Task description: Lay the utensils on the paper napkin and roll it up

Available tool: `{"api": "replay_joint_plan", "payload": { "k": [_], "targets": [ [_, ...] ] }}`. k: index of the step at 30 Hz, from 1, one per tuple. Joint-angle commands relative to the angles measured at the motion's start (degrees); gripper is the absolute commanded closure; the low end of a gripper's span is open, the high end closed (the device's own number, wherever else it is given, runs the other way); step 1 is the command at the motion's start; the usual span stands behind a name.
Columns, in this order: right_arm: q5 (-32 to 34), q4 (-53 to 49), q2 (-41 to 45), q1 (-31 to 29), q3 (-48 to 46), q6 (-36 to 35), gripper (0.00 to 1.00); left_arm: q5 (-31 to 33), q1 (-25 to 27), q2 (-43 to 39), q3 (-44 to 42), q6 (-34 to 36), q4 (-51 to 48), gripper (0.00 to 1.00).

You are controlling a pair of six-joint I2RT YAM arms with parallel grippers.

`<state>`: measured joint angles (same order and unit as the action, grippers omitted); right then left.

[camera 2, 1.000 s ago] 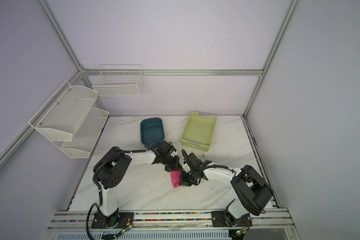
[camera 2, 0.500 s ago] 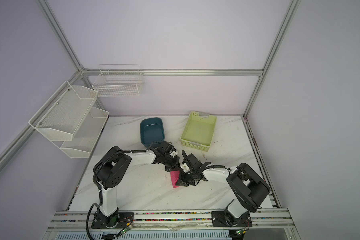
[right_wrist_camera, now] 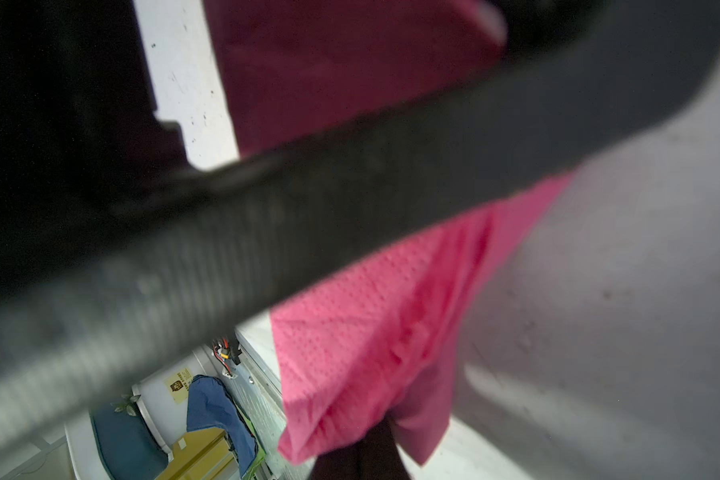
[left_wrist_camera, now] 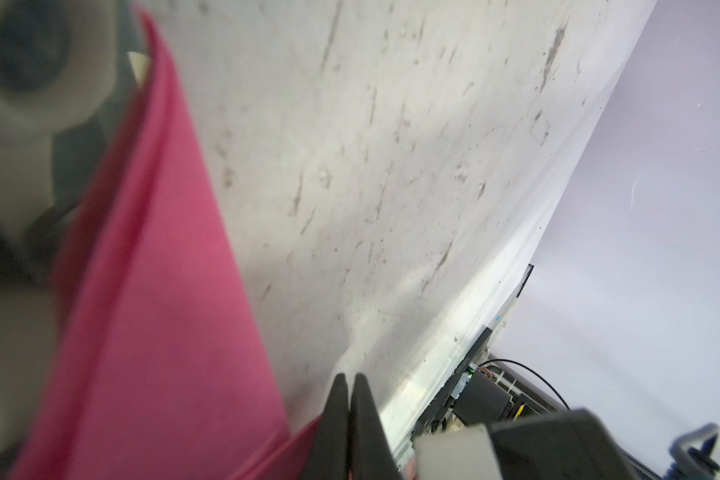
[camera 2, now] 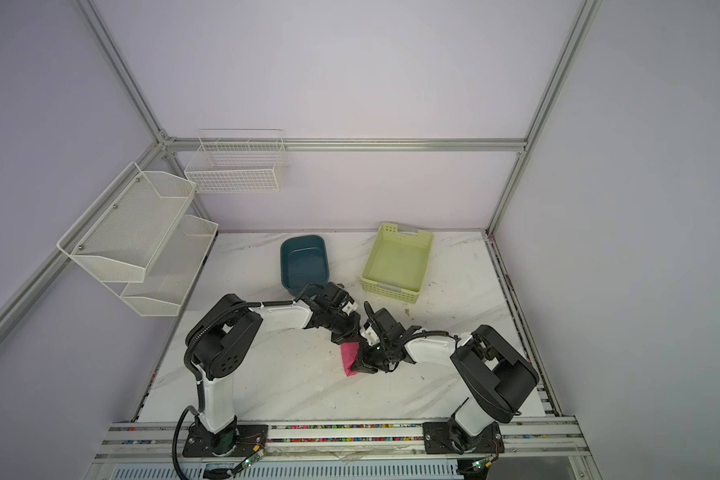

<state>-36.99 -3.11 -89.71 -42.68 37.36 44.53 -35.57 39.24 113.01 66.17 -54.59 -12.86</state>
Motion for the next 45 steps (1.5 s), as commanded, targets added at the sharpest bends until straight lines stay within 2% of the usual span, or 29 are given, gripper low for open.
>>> {"api": "replay_joint_plan", "payload": {
  "k": [1,15,31,45],
  "targets": [
    [2.3,-2.2,-1.1,-0.1,-1.6,-0.1,0.95,-1.8,0.4,-1.5,5.8,-0.8,1.3,0.94],
    [2.4,-2.8,-0.7,-0.1,-2.0,-0.4,0.95,-2.4,0.6,-0.5,6.8,-1.9,4.3,0.94],
    [3.4,-3.6,2.6,-0.1,-3.0,0.3,0.95,2.8,0.6,-1.0,3.4,-5.3,8.3,0.97],
    [3.4,-3.5,2.7,-0.1,-3.1,0.1,0.95,-0.3,0.7,2.2,3.3,-5.9,11.1,0.97]
  ]
}}
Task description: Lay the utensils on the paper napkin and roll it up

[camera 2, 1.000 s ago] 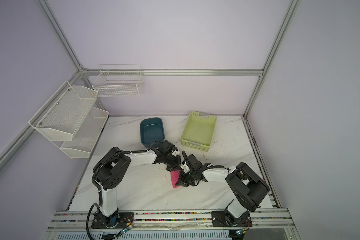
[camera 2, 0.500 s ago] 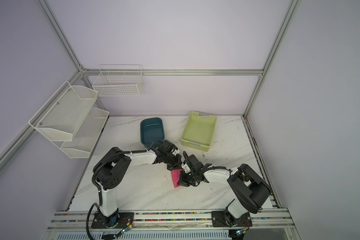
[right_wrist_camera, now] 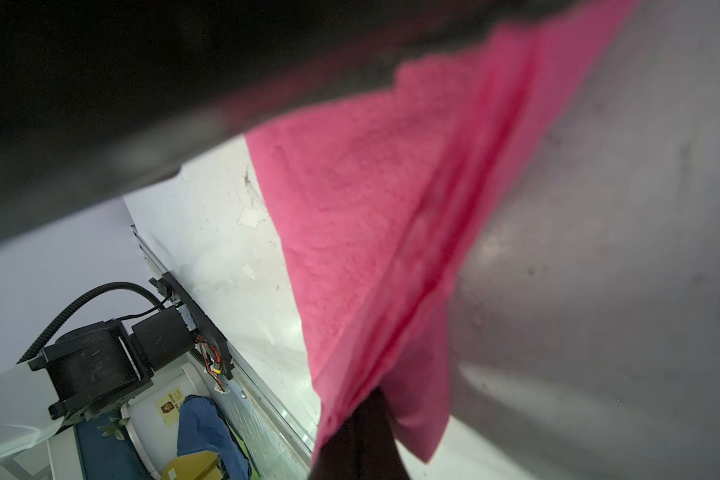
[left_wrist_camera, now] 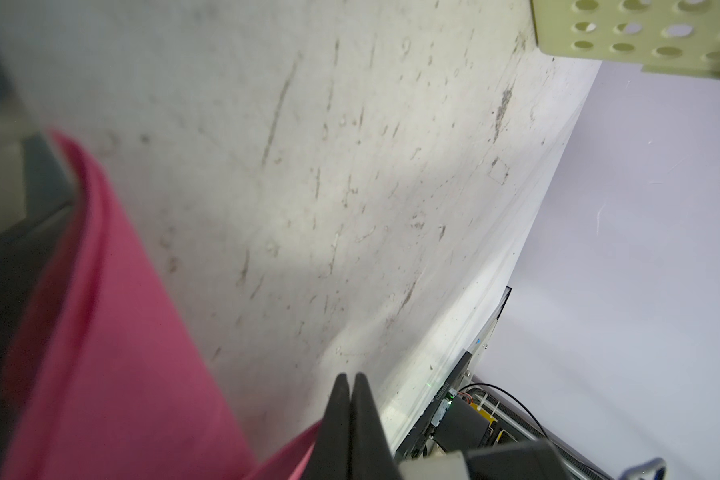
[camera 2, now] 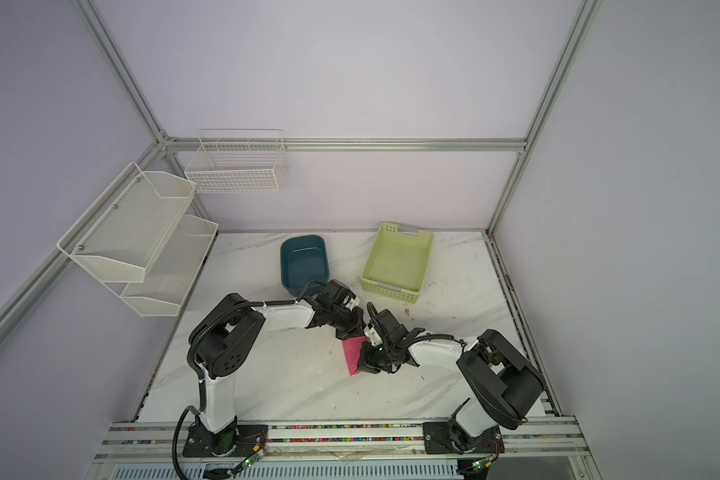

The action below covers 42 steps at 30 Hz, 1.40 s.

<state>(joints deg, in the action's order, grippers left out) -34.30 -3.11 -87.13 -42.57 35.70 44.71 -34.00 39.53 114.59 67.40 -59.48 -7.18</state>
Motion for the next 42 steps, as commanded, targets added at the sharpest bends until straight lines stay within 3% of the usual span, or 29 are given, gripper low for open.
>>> {"api": "replay_joint_plan", "payload": {
  "k": [1,15,27,31,37,42],
  "targets": [
    [0.8,-3.6,0.3,-0.2,-1.3,-0.1,0.95,-2.0,0.4,1.0,1.7,-0.9,5.4,0.97],
    [2.6,-8.7,4.0,-0.2,1.1,0.1,0.85,-2.2,0.5,3.4,-3.5,0.8,7.1,0.97],
    [10.1,-24.1,11.0,-0.2,7.6,-0.3,0.79,-2.3,0.5,4.5,-5.1,1.7,7.2,0.97],
    [7.9,-22.7,10.9,-0.2,9.9,-1.7,0.79,-2.1,0.6,4.7,-5.1,1.7,7.2,0.97],
    [-2.2,-11.0,8.7,-0.2,8.4,0.4,0.77,-1.4,0.5,5.6,-4.7,1.7,6.3,0.98],
    [-2.3,-11.2,3.4,-0.2,8.0,-1.7,0.77,-1.6,0.5,6.4,-4.2,1.7,6.2,0.98]
  ]
}}
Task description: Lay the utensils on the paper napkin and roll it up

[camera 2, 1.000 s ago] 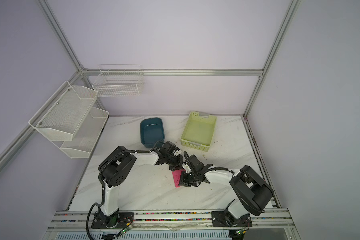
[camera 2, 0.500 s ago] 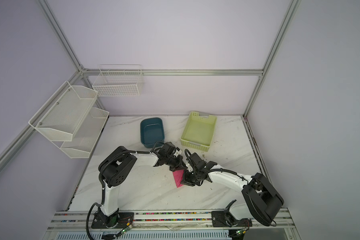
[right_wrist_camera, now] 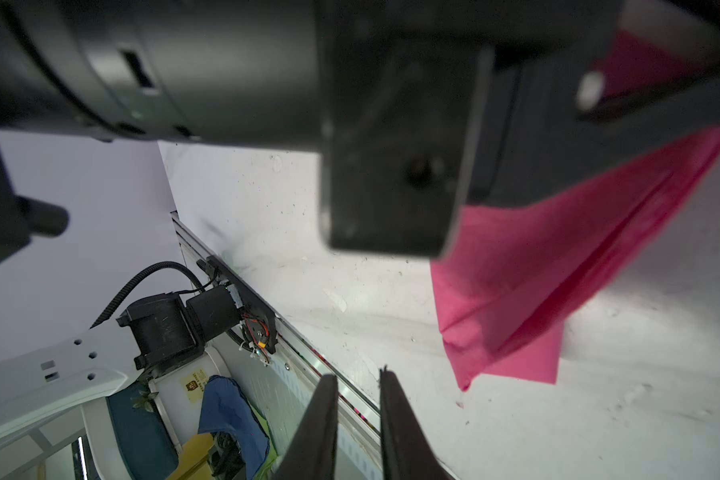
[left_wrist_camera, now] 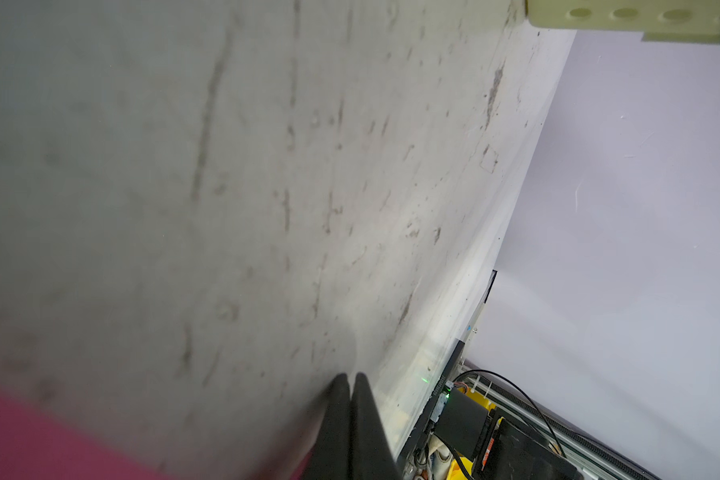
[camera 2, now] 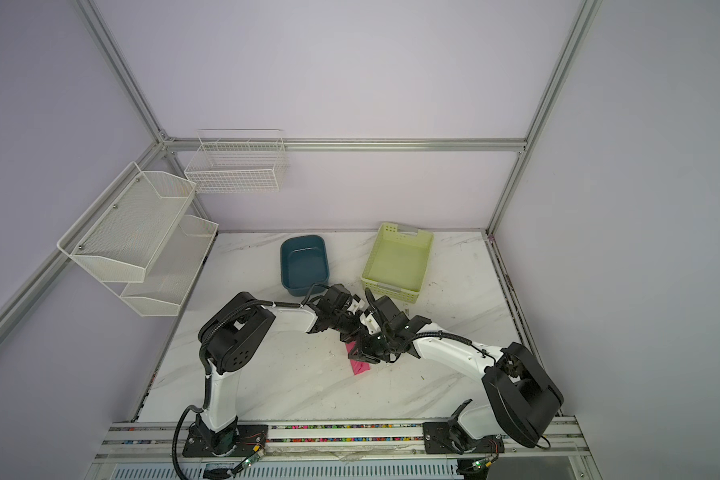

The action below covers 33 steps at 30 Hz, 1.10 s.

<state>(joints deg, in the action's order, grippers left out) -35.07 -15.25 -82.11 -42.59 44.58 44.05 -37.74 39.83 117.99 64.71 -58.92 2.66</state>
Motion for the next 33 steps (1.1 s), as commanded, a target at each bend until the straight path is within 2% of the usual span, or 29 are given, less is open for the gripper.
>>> {"api": "replay_joint_plan", "payload": {
  "k": [1,8,26,33],
  "targets": [
    [-1.1,0.7,-2.2,-0.2,-1.0,-1.4,0.77,2.1,0.2,3.1,-1.5,1.1,-3.7,0.98],
    [7.5,-5.4,-4.6,-0.2,-0.8,-3.6,0.78,2.7,0.2,3.6,-1.0,2.0,-5.1,0.98],
    [11.2,-4.2,-6.0,-0.2,-4.4,-3.8,0.79,3.5,0.2,3.1,-1.1,2.4,-6.0,0.97],
    [14.1,-5.5,-6.4,-0.2,-5.2,-3.9,0.85,3.8,0.2,1.9,-1.0,2.4,-6.2,0.95]
  ]
}}
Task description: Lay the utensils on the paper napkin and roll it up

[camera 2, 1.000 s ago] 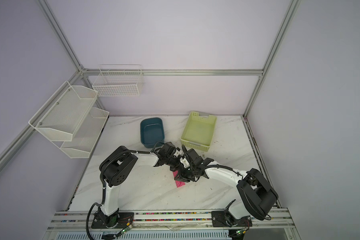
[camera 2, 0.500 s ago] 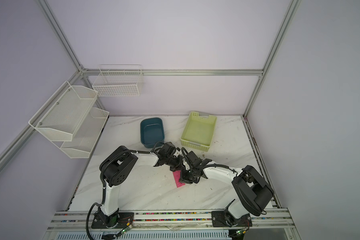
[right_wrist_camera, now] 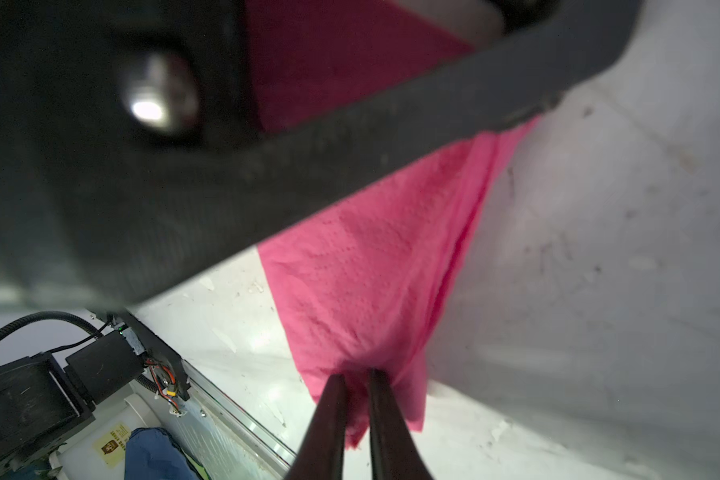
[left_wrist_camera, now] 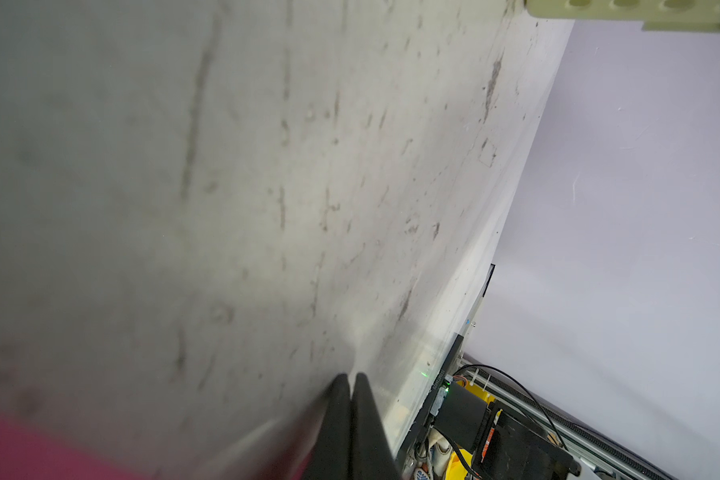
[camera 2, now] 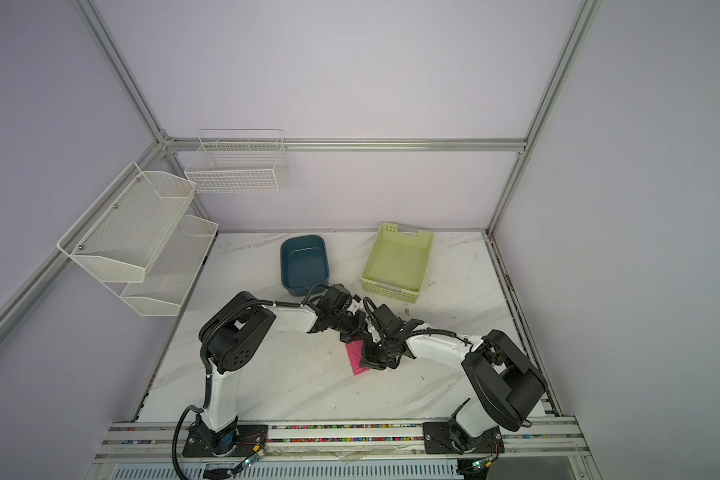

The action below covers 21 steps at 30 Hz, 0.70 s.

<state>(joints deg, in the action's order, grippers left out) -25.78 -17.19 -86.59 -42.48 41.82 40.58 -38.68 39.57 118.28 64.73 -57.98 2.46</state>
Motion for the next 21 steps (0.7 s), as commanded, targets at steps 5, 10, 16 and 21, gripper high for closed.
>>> {"api": "replay_joint_plan", "payload": {
  "k": [5,10,16,21],
  "targets": [
    [4.6,-2.6,-1.5,-0.3,-3.5,0.4,0.90,5.6,0.4,-1.5,0.4,2.2,-8.4,0.89],
    [4.1,-1.5,-1.0,-0.3,-4.4,1.0,0.92,8.6,0.3,-6.7,4.7,5.2,-14.9,0.82],
    [3.0,-0.4,-1.0,-0.3,-5.2,1.3,0.93,11.4,0.0,-12.0,10.4,7.8,-21.4,0.69],
    [2.1,0.7,-1.0,-0.3,-5.6,2.1,0.93,14.8,-0.2,-16.3,11.9,9.7,-26.6,0.66]
  ]
}}
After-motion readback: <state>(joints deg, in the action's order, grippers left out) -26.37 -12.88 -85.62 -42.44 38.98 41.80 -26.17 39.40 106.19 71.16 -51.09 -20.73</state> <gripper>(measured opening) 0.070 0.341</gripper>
